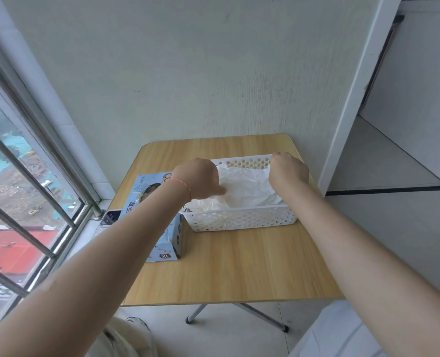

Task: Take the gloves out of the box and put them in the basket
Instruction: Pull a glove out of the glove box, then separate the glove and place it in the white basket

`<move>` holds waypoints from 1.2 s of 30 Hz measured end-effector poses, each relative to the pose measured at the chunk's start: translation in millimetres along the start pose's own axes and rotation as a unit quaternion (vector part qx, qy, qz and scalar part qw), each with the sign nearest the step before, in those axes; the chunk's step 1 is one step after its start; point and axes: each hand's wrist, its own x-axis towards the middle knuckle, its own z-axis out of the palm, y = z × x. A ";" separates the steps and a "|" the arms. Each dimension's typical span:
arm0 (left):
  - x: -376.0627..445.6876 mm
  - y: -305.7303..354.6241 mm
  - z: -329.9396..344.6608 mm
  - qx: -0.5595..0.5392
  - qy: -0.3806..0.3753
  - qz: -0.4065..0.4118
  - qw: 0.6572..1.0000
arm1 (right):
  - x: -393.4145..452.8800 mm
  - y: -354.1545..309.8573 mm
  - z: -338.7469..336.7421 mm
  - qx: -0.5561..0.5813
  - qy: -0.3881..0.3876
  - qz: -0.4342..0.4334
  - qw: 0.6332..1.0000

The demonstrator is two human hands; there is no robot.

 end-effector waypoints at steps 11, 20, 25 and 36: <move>13.7 -13.6 -5.6 0.008 -0.127 -0.004 0.992 | -6.2 -1.2 -4.0 -0.076 0.005 -0.025 0.997; 15.6 3.3 -1.4 -0.108 -0.056 0.025 0.992 | -4.3 -15.9 -12.9 0.104 -0.144 -0.070 0.982; 20.5 -1.3 29.9 -0.064 -0.143 -0.021 0.987 | -4.7 -14.3 7.1 0.060 -0.233 -0.044 0.970; -17.0 -105.2 1.5 -0.313 0.203 -0.096 0.923 | -10.9 -115.9 -19.4 0.214 -0.043 -0.161 0.962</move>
